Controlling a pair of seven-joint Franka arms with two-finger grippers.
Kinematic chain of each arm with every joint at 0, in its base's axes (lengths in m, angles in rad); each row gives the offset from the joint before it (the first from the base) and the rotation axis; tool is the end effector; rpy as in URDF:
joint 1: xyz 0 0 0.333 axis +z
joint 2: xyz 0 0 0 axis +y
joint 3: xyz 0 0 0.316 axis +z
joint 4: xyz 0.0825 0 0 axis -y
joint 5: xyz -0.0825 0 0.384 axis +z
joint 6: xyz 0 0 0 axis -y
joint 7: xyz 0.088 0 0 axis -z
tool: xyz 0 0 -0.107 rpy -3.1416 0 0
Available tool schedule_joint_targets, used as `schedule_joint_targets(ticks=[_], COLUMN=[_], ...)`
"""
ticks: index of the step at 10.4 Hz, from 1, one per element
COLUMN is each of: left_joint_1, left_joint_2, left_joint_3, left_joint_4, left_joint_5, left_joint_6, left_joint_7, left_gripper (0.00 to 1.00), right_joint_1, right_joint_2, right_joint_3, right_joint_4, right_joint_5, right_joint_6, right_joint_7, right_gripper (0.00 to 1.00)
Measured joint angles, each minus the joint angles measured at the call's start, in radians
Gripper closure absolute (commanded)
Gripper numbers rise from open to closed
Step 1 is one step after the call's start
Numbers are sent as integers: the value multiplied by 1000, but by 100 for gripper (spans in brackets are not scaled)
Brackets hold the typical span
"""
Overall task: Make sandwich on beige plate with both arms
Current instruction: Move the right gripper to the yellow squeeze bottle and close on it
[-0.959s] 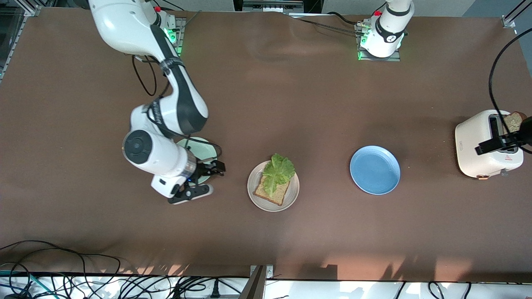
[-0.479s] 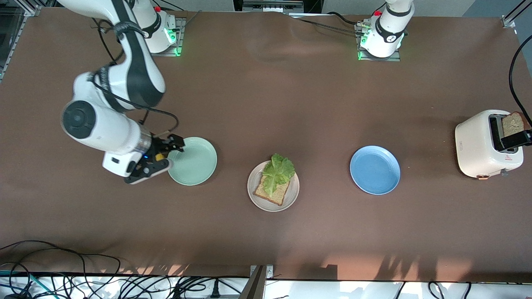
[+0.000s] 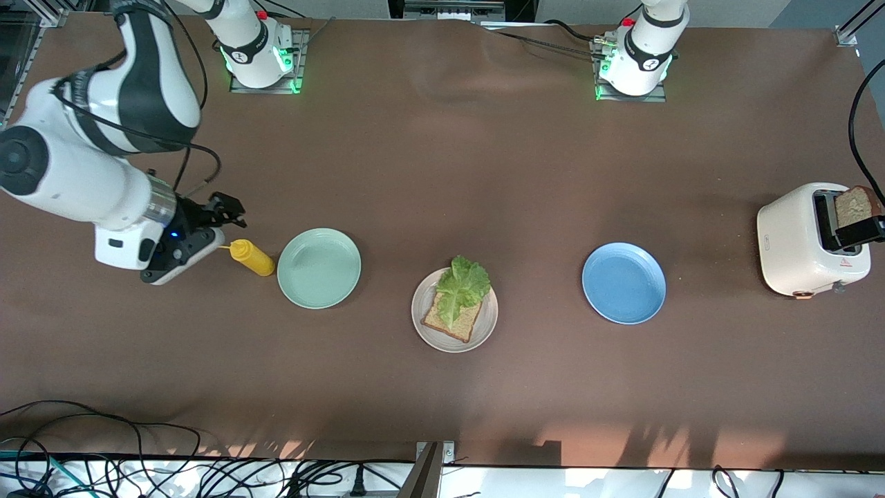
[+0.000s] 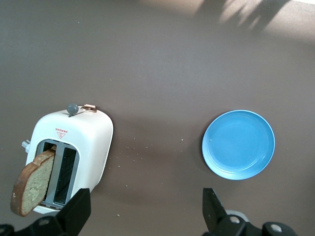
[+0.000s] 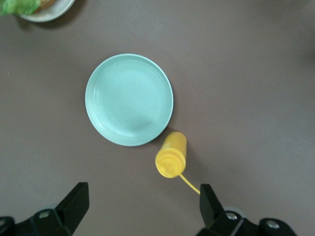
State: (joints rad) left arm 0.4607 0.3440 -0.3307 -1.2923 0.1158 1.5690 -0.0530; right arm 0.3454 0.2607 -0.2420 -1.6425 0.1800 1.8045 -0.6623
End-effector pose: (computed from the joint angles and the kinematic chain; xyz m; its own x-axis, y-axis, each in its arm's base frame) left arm 0.6371 0.1325 0.5565 0.9797 0.1944 -0.0493 0.1942 -0.9809 -0.0086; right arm 0.6212 0.0924 0.4593 0.7508 0.6605 -0.0059 0.6532 -0.7437 -0.1422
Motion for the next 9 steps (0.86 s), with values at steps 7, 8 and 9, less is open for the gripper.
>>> schedule_joint_targets(ticks=[7,8,9], left_joint_1=[-1,-1,-1], left_joint_2=[-22,-22,-25], left_joint_3=[-3,-6,-11], left_joint_4=[0,0,1], left_joint_5=[-1,-1,-1], left_joint_6=[-17,-17,-17], left_joint_7=[0,0,0], left_gripper=[0,0,0], right_joint_1=[-250,-298,-340], right_joint_2=[75,121,171], right_joint_3=[-1,-1,-1], right_joint_4=[-48,-49,-49], right_joint_5=[212,269,329], right_joint_6=[-24,-23,-23], right_joint_7=[-721,-834,-946], right_gripper=[0,0,0])
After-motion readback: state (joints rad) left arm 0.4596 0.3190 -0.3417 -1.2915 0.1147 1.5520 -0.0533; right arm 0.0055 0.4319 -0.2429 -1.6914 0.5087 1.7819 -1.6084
